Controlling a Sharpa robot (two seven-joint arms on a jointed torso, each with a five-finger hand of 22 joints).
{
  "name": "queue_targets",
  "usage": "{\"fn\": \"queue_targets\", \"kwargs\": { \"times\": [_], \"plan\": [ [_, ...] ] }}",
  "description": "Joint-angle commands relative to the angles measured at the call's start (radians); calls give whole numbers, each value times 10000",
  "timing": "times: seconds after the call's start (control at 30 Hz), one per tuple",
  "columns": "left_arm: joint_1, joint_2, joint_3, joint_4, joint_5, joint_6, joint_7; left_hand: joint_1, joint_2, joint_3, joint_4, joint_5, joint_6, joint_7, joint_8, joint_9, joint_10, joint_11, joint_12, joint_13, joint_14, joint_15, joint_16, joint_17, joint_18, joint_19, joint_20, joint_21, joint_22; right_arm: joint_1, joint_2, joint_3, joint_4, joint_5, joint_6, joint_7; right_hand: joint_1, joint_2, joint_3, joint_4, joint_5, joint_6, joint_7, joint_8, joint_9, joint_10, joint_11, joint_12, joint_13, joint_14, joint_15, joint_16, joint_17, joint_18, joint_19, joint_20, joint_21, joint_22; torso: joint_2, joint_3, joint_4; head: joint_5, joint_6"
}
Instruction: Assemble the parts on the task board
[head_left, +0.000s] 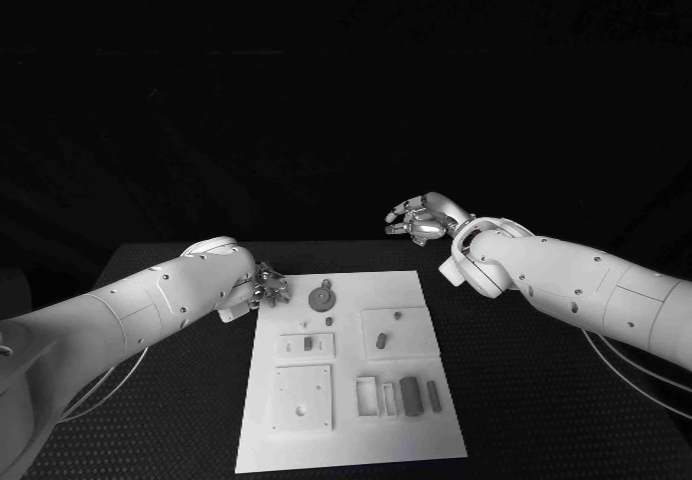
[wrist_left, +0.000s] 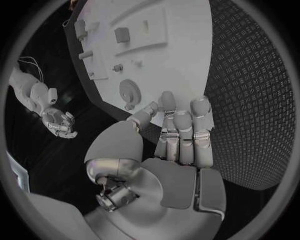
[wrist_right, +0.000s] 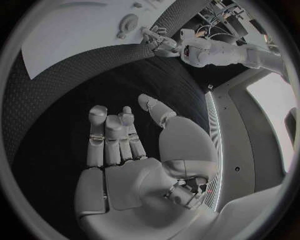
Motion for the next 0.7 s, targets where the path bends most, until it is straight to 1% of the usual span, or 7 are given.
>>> {"fn": "queue_targets", "kwargs": {
  "times": [0.03, 0.27, 0.33, 0.5, 0.53, 0.63, 0.7],
  "plan": [
    [-42, 5, -8, -4, 191, 151, 128, 67, 118, 82, -16, 35, 179, -26, 110, 18, 93, -36, 66, -16, 46, -67, 57, 2, 598, -3, -82, 51, 222, -2, 10, 6, -4, -73, 118, 41, -25, 35, -42, 23, 46, 26, 71, -57, -13, -64, -33, 56, -17, -84, -11, 31, -14, 400, 6, -31, -42, 137, -1, 2, 4, 5, 2],
    [-40, -135, 0, 117, 414, -120, 198, 94, 212, 138, -105, 71, 387, -97, 230, 4, 235, -99, 82, -48, 108, -128, 139, 34, 576, 26, -118, 115, 218, -3, 34, 6, -57, -73, 141, 48, -29, 33, -44, 27, 45, 26, 71, -58, -14, -64, -33, 60, -21, -84, -11, 33, -16, 400, 6, -30, -42, 137, -3, 6, 2, 34, 15],
    [-39, -196, 4, 199, 506, -217, 198, 96, 217, 148, -128, 105, 422, -110, 251, -2, 266, -111, 83, -56, 122, -140, 155, 41, 571, 37, -127, 132, 217, -4, 43, 6, -76, -73, 151, 48, -31, 34, -45, 29, 45, 26, 71, -58, -14, -64, -32, 60, -22, -84, -10, 33, -17, 400, 7, -30, -42, 137, -9, 7, 7, 16, 53],
    [-12, -584, 16, 773, 864, -434, 147, 87, 237, 162, -168, 134, 506, -141, 298, -15, 348, -140, 92, -70, 163, -167, 189, 56, 563, 75, -151, 174, 217, -4, 30, 6, -132, -73, 189, 52, -44, 34, -49, 39, 44, 26, 72, -59, -15, -65, -32, 63, -27, -85, -10, 34, -20, 400, 7, -29, -42, 136, -17, 7, 39, -26, 73],
    [5, -680, 15, 929, 951, -454, 126, 83, 239, 164, -173, 138, 521, -147, 307, -17, 364, -146, 95, -72, 170, -172, 193, 58, 562, 82, -155, 182, 217, -4, 35, 6, -162, -73, 203, 55, -45, 34, -49, 40, 44, 26, 73, -59, -15, -65, -32, 63, -28, -85, -10, 34, -20, 400, 7, -29, -42, 136, -14, 6, 39, -28, 108],
    [89, -995, 14, 1459, 1076, -556, 50, 73, 241, 167, -184, 141, 552, -159, 325, -24, 401, -157, 100, -77, 188, -183, 205, 62, 559, 94, -165, 196, 215, -4, 91, 5, -335, -82, 246, 65, -48, 33, -50, 42, 45, 26, 73, -60, -15, -67, -31, 64, -30, -86, -9, 34, -22, 400, 5, -29, -43, 136, -16, 9, 31, -6, 135],
    [149, -1206, 13, 1841, 1110, -662, 8, 66, 237, 166, -189, 142, 569, -166, 334, -26, 419, -163, 102, -79, 197, -189, 212, 65, 557, 99, -169, 203, 214, -4, 134, 5, -491, -110, 241, 78, -48, 32, -49, 42, 45, 25, 73, -60, -15, -68, -31, 65, -32, -88, -9, 34, -23, 400, 4, -29, -44, 136, -25, 3, 30, -2, 121]
  ]
}}
